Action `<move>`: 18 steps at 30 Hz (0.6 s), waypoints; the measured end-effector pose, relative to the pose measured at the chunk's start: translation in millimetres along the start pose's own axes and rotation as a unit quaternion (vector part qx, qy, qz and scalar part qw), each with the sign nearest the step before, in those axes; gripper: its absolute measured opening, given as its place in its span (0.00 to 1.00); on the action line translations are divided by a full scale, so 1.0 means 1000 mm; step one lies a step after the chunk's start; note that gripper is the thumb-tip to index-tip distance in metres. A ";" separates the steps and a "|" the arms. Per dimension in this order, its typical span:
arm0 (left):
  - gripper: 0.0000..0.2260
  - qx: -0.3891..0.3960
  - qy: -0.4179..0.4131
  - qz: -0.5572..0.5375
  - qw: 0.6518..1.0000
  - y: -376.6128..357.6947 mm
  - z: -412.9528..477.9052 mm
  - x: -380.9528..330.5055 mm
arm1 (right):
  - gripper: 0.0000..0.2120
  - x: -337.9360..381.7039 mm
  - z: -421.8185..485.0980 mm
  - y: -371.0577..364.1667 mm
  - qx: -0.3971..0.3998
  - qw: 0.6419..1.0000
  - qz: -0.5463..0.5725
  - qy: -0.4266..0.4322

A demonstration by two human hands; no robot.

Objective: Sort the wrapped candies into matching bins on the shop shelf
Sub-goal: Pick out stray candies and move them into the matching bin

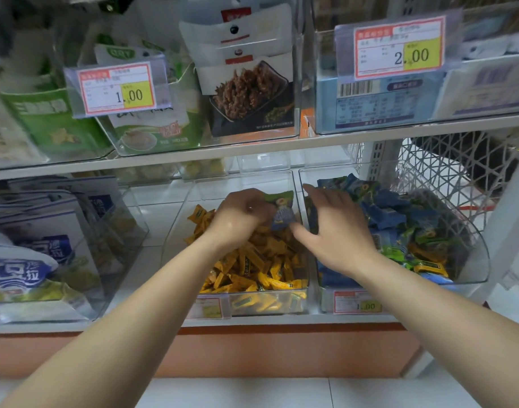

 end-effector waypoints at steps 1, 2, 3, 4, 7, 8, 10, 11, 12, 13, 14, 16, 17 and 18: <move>0.03 -0.006 0.003 -0.033 0.999 -0.001 -0.005 -0.006 | 0.32 0.001 -0.001 0.002 0.012 0.997 0.073 -0.007; 0.03 -0.010 0.007 -0.069 0.998 -0.003 -0.010 -0.010 | 0.30 0.001 -0.002 0.001 0.035 0.987 0.153 -0.016; 0.03 -0.013 0.012 -0.103 0.995 -0.005 -0.013 -0.013 | 0.27 0.003 -0.004 0.000 0.057 0.975 0.216 -0.020; 0.04 -0.012 0.016 -0.133 0.991 -0.008 -0.016 -0.015 | 0.24 0.005 -0.007 0.001 0.064 0.966 0.249 -0.017; 0.07 -0.018 0.033 -0.152 0.988 -0.012 -0.020 -0.013 | 0.11 0.004 -0.005 0.017 0.026 0.962 0.273 0.000; 0.09 -0.019 0.035 -0.108 0.993 -0.010 -0.021 -0.009 | 0.10 0.000 -0.002 0.027 -0.004 0.964 0.264 0.007; 0.10 0.004 0.017 0.042 0.999 -0.006 -0.023 0.001 | 0.09 -0.015 0.004 0.049 -0.085 0.977 0.194 0.021; 0.12 0.025 0.008 0.124 0.992 -0.006 -0.024 0.007 | 0.09 -0.024 0.007 0.057 -0.118 0.982 0.146 0.023; 0.14 0.046 0.009 0.197 0.979 -0.005 -0.025 0.015 | 0.11 -0.035 0.011 0.058 -0.127 0.987 0.097 0.018; 0.16 0.061 0.018 0.256 0.965 -0.002 -0.027 0.025 | 0.12 -0.047 0.015 0.052 -0.107 0.993 0.048 0.001; 0.19 0.069 0.029 0.299 0.951 0.001 -0.027 0.034 | 0.13 -0.058 0.019 0.039 -0.068 0.997 -0.014 -0.027; 0.21 0.073 0.047 0.346 0.934 0.008 -0.027 0.048 | 0.18 -0.072 0.021 0.020 -0.012 0.988 -0.131 -0.078; 0.21 0.078 0.058 0.353 0.931 0.010 -0.026 0.055 | 0.20 -0.070 0.020 0.019 -0.017 0.985 -0.151 -0.087; 0.21 0.085 0.071 0.347 0.931 0.010 -0.026 0.062 | 0.22 -0.060 0.020 0.022 -0.032 0.986 -0.147 -0.078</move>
Point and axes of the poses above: each hand's wrist, its own z-axis towards the middle knuckle, its own y-axis out of the back of the hand, x = y × z, the point moved 10 cm from there along z, towards the middle knuckle, and after that the axes turned 8 degrees about -y, right-handed, at the moved point
